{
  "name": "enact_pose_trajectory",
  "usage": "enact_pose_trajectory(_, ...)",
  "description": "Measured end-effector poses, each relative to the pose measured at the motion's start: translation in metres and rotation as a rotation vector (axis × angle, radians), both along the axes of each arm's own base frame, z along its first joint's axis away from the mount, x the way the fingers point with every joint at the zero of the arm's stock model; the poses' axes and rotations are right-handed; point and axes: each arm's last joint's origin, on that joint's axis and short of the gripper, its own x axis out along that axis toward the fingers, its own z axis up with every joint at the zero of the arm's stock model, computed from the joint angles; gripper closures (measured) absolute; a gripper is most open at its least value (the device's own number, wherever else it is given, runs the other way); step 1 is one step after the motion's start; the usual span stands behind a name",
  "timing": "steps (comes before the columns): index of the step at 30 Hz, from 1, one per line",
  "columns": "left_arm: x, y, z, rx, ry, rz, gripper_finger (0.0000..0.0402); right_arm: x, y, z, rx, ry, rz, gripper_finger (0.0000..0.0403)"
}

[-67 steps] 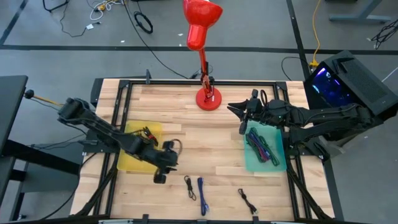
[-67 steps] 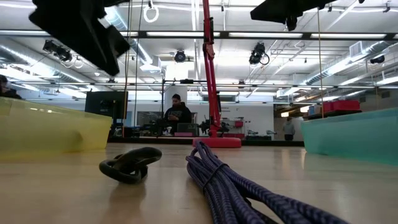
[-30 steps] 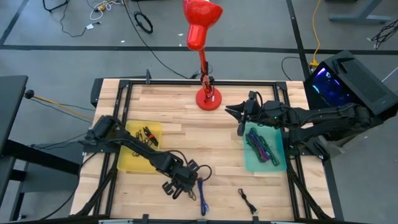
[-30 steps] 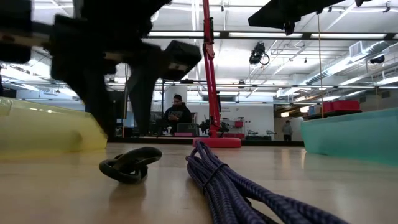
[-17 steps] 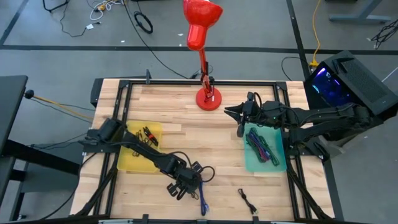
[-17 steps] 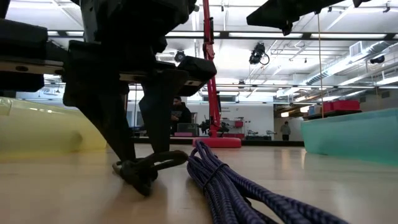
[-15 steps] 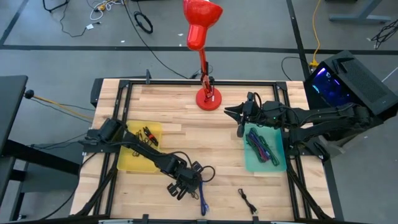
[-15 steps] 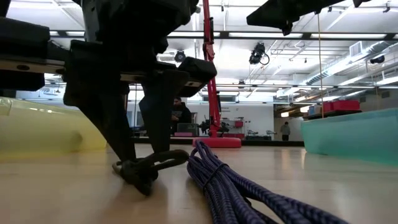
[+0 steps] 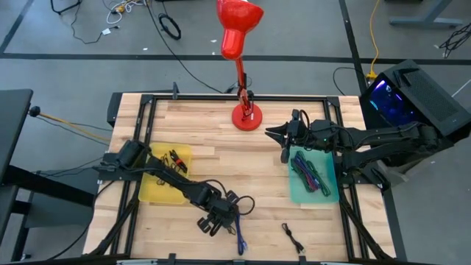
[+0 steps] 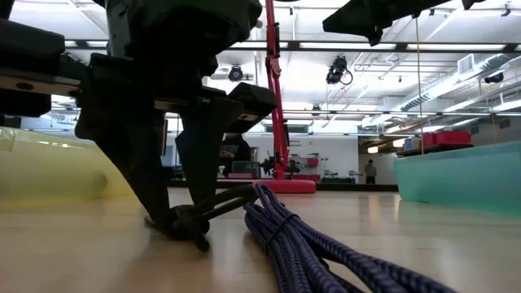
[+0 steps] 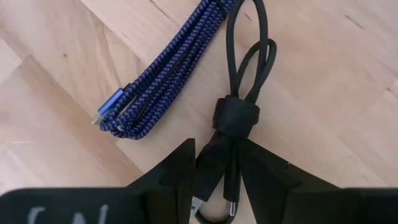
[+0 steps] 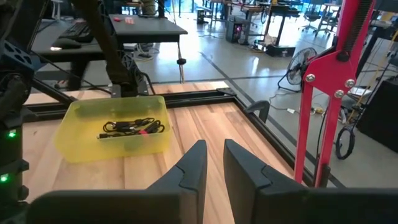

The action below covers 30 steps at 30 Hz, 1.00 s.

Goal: Pick & Place USB Port
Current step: Put the black USB cable into the yellow transparent bin

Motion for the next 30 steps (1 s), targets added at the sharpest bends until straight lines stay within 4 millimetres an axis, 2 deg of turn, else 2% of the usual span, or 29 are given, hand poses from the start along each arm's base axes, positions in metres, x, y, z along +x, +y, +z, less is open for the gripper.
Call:
enact_pose_trajectory(6,0.004,0.011,-0.003,-0.028,0.044,0.061,0.0277,0.0,0.0,0.0,0.0,0.002,0.0,0.0347)
enact_pose_trajectory(9,0.005,0.012,-0.006,-0.038,0.056,0.071,0.0291,0.0,0.0,0.0,0.0,0.005,0.0,0.0347)
enact_pose_trajectory(17,0.005,0.014,-0.004,-0.041,0.058,0.106,0.0393,0.0,0.0,0.0,-0.001,0.006,0.0,0.0347)
enact_pose_trajectory(30,0.006,0.024,0.008,-0.087,0.065,0.17,0.0395,0.0,0.0,-0.001,-0.01,0.01,0.001,0.0347)
